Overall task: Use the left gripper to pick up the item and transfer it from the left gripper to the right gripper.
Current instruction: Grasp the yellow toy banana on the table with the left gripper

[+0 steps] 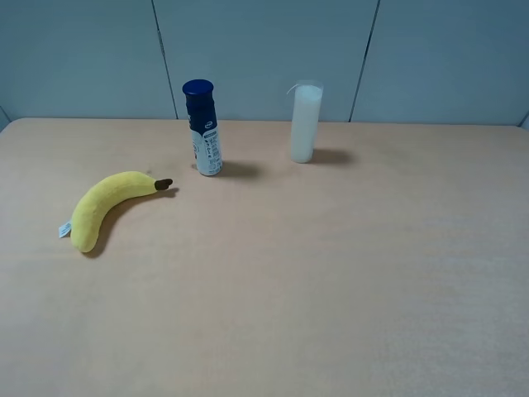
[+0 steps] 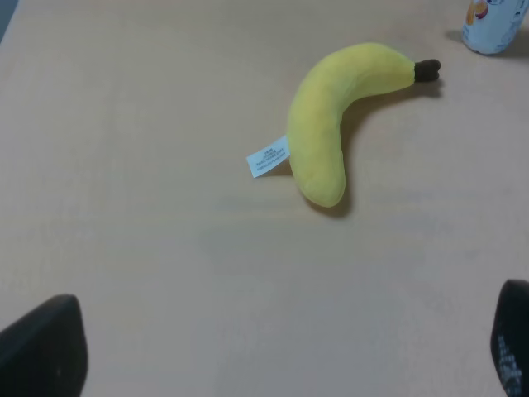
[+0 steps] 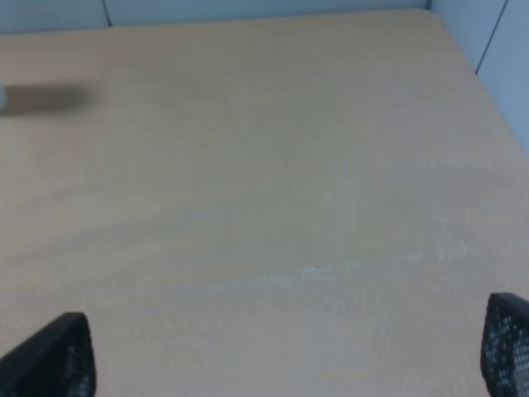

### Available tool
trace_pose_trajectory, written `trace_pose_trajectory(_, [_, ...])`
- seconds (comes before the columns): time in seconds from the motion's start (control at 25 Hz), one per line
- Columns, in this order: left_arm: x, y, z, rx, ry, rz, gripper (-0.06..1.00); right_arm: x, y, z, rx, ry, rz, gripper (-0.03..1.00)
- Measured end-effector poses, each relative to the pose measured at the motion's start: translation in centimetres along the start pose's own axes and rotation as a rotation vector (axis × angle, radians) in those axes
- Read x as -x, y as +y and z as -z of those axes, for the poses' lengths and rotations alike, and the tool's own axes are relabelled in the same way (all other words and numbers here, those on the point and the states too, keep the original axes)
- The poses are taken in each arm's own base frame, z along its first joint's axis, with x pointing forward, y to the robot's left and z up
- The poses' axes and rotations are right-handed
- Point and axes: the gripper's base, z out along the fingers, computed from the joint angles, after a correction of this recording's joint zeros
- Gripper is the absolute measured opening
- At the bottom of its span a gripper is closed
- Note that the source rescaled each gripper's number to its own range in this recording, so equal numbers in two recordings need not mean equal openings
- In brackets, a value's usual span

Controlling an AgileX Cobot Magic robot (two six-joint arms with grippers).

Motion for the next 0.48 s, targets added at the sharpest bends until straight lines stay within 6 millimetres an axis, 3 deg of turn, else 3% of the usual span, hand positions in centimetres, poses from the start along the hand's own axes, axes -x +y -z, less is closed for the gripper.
trace_pose_trajectory(0.48, [0.0,0.0,0.0,0.0,0.0,0.0,0.98,0.0,0.0,0.0,0.0,0.0,0.0,1.0])
